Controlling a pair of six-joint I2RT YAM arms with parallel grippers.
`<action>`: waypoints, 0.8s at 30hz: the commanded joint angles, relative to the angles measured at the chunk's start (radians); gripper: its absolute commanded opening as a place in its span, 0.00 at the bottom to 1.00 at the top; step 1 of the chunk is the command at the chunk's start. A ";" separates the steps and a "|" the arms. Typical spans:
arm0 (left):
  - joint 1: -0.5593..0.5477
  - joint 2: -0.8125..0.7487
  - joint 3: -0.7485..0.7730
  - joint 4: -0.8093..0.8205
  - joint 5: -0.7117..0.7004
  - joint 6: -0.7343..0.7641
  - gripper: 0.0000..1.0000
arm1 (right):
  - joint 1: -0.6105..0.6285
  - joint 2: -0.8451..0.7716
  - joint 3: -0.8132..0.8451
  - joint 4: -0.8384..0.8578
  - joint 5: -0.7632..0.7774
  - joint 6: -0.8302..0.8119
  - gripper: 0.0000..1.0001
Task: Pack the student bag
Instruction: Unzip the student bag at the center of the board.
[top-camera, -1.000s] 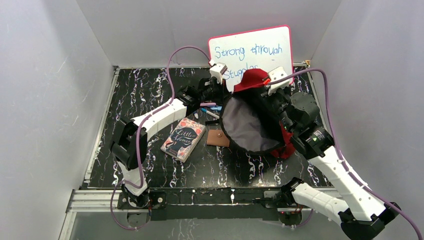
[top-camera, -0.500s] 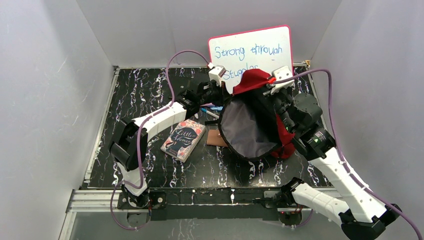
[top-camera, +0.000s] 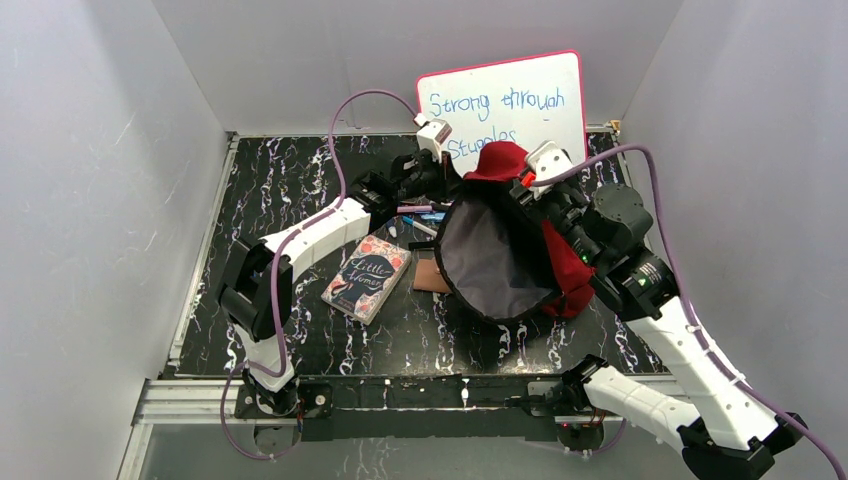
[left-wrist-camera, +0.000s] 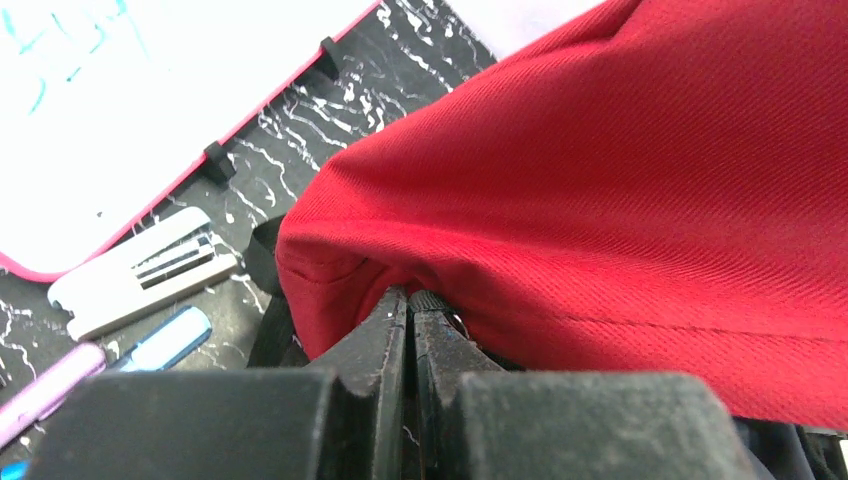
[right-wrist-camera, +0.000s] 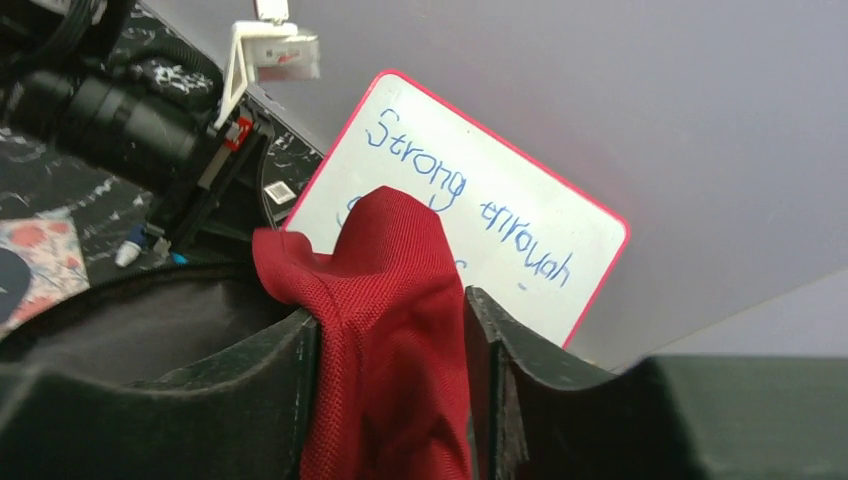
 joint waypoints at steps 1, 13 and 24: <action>0.008 -0.039 0.051 0.032 0.042 0.002 0.00 | -0.001 0.005 0.056 0.055 -0.053 -0.147 0.59; 0.008 -0.053 0.028 0.057 0.054 0.003 0.00 | -0.001 0.138 0.138 0.017 -0.084 -0.403 0.78; 0.008 -0.060 0.021 0.054 0.047 0.009 0.00 | 0.000 0.265 0.247 -0.213 -0.087 -0.547 0.72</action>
